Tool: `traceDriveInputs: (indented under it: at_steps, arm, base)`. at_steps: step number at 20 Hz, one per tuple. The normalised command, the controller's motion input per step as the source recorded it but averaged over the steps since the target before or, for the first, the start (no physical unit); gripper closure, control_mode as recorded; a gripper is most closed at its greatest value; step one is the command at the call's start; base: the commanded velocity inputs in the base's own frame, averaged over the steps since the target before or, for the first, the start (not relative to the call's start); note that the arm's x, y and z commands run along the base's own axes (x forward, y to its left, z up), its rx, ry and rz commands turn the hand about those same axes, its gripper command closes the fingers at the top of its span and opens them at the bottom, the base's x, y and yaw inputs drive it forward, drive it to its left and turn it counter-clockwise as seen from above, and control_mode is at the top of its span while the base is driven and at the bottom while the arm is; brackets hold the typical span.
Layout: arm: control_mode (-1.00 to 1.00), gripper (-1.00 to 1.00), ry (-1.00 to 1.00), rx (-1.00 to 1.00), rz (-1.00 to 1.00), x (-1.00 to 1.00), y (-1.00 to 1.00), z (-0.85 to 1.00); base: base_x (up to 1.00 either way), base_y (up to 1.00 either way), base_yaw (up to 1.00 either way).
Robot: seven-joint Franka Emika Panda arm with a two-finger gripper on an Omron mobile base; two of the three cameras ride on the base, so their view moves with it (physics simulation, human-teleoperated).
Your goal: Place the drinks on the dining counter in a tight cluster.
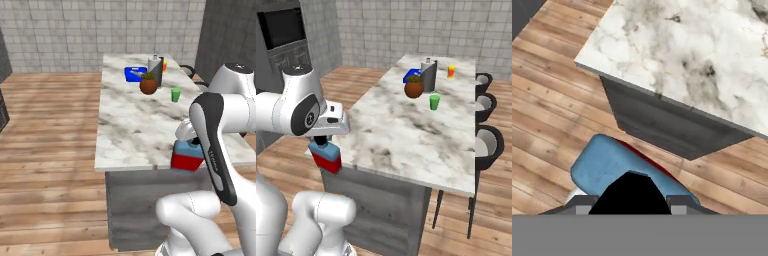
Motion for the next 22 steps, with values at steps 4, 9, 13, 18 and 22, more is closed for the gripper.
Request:
traceDriveInputs:
  at_steps: [4,9,13,18,22]
  arm:
    - [1.0,1.0,0.0,0.0,0.0,0.0,0.0,0.0]
    - [1.0,1.0,0.0,0.0,0.0,0.0,0.0,0.0]
    - [1.0,1.0,0.0,0.0,0.0,0.0,0.0,0.0]
    - [1.0,1.0,0.0,0.0,0.0,0.0,0.0,0.0]
    - [-1.0,1.0,0.03,0.0,0.0,0.15,0.0,0.0]
  base:
    - [0.9,-0.62,0.0]
    - [0.67,-0.09,0.0]
    - [0.2,0.0,0.0]
    - [0.01,0.0,0.0]
    - [0.0,0.0,0.0]
